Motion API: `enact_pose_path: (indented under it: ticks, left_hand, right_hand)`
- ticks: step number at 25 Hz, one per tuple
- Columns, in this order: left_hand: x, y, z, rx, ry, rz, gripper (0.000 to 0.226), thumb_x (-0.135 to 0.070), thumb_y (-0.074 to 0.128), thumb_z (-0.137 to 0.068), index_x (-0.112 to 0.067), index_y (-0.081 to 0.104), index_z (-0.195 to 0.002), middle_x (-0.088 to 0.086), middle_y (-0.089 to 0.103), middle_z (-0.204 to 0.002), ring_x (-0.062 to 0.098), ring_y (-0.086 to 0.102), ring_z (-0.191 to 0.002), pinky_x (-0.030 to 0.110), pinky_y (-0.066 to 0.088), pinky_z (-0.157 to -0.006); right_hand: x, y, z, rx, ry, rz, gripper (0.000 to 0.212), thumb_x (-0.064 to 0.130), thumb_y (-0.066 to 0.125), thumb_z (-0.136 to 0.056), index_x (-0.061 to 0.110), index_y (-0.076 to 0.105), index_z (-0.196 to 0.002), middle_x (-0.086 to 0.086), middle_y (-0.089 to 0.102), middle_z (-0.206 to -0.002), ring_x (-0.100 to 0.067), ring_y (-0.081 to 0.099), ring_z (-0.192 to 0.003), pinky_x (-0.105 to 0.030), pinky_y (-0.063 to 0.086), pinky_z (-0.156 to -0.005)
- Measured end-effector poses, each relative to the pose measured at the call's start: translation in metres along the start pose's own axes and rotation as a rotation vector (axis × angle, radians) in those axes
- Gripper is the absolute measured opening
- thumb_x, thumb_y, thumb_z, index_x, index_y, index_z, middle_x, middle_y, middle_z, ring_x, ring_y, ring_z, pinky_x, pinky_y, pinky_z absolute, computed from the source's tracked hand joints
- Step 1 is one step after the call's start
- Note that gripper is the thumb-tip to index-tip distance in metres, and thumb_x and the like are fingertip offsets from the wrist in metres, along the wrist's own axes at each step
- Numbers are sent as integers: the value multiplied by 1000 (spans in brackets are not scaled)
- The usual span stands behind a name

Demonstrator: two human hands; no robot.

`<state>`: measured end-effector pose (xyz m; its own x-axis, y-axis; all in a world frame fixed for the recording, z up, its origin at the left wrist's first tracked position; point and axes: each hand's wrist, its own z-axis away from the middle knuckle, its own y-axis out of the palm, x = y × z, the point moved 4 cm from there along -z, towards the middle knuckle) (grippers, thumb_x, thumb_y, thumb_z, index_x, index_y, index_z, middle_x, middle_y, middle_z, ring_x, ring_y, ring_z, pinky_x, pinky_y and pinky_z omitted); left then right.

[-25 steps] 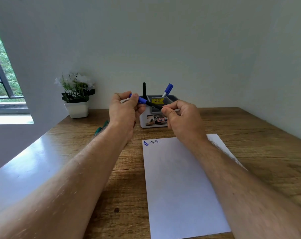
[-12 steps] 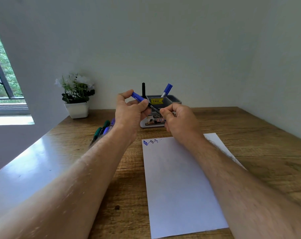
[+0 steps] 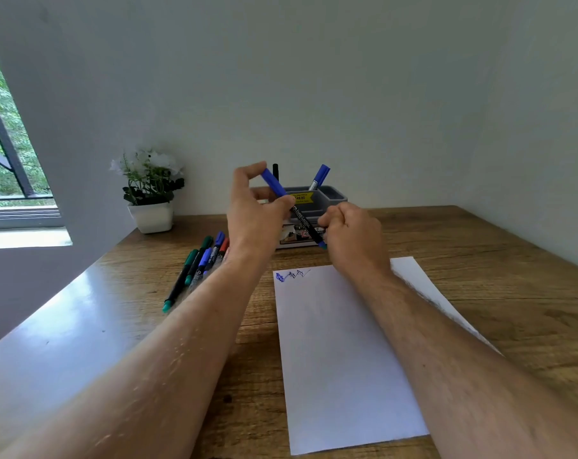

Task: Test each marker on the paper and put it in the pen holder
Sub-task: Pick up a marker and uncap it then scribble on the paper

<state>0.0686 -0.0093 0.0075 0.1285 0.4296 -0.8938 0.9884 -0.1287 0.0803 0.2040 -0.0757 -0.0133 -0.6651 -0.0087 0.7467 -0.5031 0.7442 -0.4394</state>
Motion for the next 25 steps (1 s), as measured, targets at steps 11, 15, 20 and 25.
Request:
enact_pose_path:
  ticks: [11, 15, 20, 25]
  left_hand:
    - [-50, 57, -38, 10, 488, -218, 52, -3, 67, -90, -27, 48, -132, 0, 63, -102, 6, 67, -80, 20, 58, -68]
    - [-35, 86, -58, 5, 523, -359, 52, -7, 67, -91, -27, 47, -135, -1, 64, -102, 6, 65, -81, 27, 57, -76]
    - [-8, 114, -69, 111, 531, -666, 55, -6, 60, -92, -28, 46, -141, 4, 65, -99, 18, 63, -87, 34, 54, -79]
    - [5, 123, -72, 158, 524, -936, 60, -1, 54, -93, -20, 41, -149, 12, 69, -108, 28, 65, -97, 35, 50, -77]
  right_hand:
    - [-11, -2, -5, -73, 34, 146, 28, 24, 32, -106, 17, 53, -88, 11, 48, -70, 0, 48, -60, -14, 33, -48]
    - [-10, -3, -5, -100, 7, 163, 31, 23, 34, -104, 19, 50, -78, 10, 47, -66, -8, 52, -62, -22, 41, -50]
    - [-10, -5, -6, -119, -31, 180, 26, 23, 37, -102, 19, 53, -83, 9, 50, -67, -3, 51, -59, -19, 37, -49]
    - [-11, -5, -9, -132, -28, 180, 30, 24, 37, -101, 14, 63, -90, 3, 60, -73, -7, 55, -61, -21, 37, -49]
